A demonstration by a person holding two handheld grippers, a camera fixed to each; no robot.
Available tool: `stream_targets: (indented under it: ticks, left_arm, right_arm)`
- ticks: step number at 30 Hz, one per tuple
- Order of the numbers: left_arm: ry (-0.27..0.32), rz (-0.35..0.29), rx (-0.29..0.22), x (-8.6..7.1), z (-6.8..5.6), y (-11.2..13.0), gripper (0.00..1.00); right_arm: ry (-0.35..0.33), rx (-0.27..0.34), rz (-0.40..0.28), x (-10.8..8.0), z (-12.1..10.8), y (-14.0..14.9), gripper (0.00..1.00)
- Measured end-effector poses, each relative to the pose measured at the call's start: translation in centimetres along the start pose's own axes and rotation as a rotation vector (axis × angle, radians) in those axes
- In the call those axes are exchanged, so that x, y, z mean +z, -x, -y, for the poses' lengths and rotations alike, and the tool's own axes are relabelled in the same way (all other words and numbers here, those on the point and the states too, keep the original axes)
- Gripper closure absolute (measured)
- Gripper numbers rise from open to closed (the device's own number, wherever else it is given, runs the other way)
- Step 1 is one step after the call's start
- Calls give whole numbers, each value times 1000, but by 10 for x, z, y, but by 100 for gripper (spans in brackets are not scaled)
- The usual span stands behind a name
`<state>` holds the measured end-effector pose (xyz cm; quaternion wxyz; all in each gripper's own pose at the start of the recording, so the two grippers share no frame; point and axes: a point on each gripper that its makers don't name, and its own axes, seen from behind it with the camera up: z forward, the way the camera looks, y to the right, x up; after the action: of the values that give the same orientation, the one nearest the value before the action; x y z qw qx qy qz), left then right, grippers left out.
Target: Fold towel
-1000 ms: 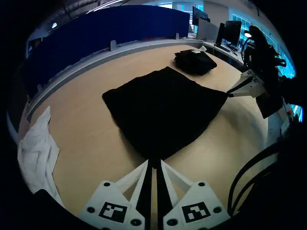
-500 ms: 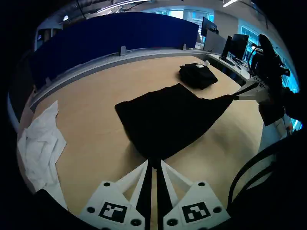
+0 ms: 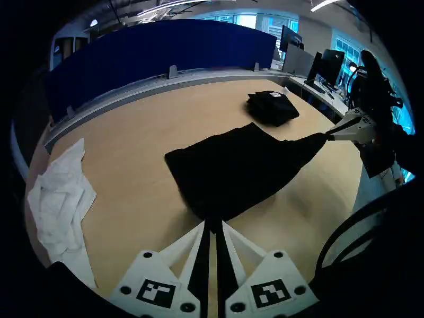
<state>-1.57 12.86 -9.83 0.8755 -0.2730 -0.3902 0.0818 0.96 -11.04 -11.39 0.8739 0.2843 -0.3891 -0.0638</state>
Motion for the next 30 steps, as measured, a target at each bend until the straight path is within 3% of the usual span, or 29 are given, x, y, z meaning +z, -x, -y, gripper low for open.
stream_targets:
  ticks: [11,17,30]
  left_arm:
    - [1,-6,-10,-3,-3,-9,92]
    - [-9,-10,-6,2,2,-20,92]
    - [-37,-11,-7,38,28,-47,92]
  right_arm:
    - [-4,16,13,-7,2,1,97]
    - [-5,11,29,-2,-5,-5,97]
    - [7,4,64,39,-41,-33,97]
